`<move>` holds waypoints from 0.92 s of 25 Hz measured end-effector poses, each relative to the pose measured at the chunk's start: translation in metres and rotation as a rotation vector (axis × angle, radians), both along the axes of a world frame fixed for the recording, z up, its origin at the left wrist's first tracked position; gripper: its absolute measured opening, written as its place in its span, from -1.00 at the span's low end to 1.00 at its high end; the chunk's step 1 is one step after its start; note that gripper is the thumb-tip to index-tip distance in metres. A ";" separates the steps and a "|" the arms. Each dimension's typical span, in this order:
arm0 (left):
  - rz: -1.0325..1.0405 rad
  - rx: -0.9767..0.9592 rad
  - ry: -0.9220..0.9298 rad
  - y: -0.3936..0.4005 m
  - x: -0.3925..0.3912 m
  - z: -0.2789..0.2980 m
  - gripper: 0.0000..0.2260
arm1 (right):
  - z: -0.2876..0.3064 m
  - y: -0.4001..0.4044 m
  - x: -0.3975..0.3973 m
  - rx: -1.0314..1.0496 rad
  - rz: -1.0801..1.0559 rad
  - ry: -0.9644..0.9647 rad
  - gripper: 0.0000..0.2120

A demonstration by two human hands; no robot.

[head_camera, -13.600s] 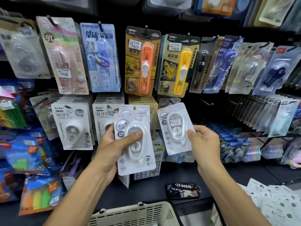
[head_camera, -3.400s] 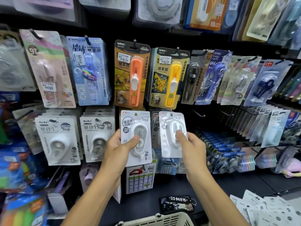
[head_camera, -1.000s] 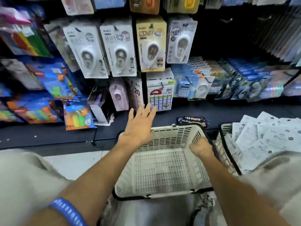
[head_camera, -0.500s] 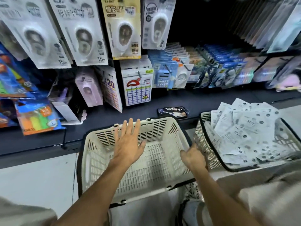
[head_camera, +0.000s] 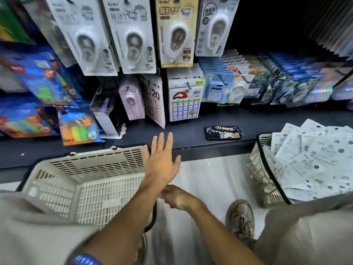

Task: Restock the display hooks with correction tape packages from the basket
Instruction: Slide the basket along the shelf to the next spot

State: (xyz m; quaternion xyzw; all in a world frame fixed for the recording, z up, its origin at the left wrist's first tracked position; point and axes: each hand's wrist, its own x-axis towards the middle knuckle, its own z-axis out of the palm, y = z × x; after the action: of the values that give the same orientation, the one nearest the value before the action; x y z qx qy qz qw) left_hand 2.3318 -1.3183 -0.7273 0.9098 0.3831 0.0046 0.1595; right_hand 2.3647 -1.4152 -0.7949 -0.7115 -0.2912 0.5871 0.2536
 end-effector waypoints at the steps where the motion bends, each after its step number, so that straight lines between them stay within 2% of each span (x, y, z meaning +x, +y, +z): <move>1: 0.006 -0.001 -0.007 -0.002 0.001 0.004 -0.29 | 0.001 -0.003 0.011 -0.011 0.031 -0.105 -0.49; 3: -0.003 -0.034 -0.042 -0.016 0.014 0.017 -0.30 | 0.010 -0.025 0.044 -0.049 -0.067 -0.194 -0.50; 7: -0.138 -0.095 -0.139 -0.073 0.064 0.041 -0.30 | 0.038 -0.094 0.111 -0.079 -0.504 -0.261 -0.65; 11: -0.278 -0.092 -0.198 -0.124 0.100 0.061 -0.30 | 0.064 -0.150 0.139 0.016 -0.808 -0.363 -0.66; 14: -0.335 -0.084 -0.200 -0.140 0.108 0.067 -0.30 | 0.078 -0.181 0.138 0.044 -0.882 -0.423 -0.63; 19: -0.396 -0.209 -0.187 -0.197 0.128 0.072 -0.29 | 0.095 -0.229 0.126 0.074 -0.997 -0.472 -0.87; 23: -0.553 -0.204 -0.223 -0.246 0.150 0.077 -0.28 | 0.101 -0.260 0.120 0.073 -1.061 -0.549 -0.83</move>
State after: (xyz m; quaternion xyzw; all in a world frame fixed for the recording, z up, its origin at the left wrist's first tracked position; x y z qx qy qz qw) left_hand 2.4822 -1.5639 -0.6503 0.9528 0.0996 0.0223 0.2860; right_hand 2.4851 -1.6751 -0.6936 -0.8763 0.0290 0.1649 0.4517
